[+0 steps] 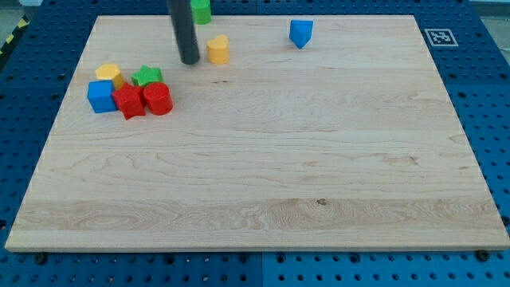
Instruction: Move the heart towards the center
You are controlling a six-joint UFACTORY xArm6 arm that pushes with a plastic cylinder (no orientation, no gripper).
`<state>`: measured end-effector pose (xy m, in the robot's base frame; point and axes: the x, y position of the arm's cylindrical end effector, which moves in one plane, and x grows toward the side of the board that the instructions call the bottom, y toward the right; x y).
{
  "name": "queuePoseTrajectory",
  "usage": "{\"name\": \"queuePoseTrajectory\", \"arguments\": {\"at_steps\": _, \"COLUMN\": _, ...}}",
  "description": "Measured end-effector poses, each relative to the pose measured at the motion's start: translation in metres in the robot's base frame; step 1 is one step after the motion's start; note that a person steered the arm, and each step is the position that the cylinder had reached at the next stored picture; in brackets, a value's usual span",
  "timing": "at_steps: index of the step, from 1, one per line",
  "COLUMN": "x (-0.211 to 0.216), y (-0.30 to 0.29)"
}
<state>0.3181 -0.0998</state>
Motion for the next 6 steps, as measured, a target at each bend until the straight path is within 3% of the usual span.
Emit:
{"name": "queuePoseTrajectory", "arguments": {"at_steps": 2, "x": -0.032, "y": -0.046}}
{"name": "queuePoseTrajectory", "arguments": {"at_steps": 3, "x": -0.061, "y": -0.032}}
{"name": "queuePoseTrajectory", "arguments": {"at_steps": 4, "x": -0.048, "y": 0.030}}
{"name": "queuePoseTrajectory", "arguments": {"at_steps": 5, "x": 0.017, "y": 0.083}}
{"name": "queuePoseTrajectory", "arguments": {"at_steps": 6, "x": 0.023, "y": 0.105}}
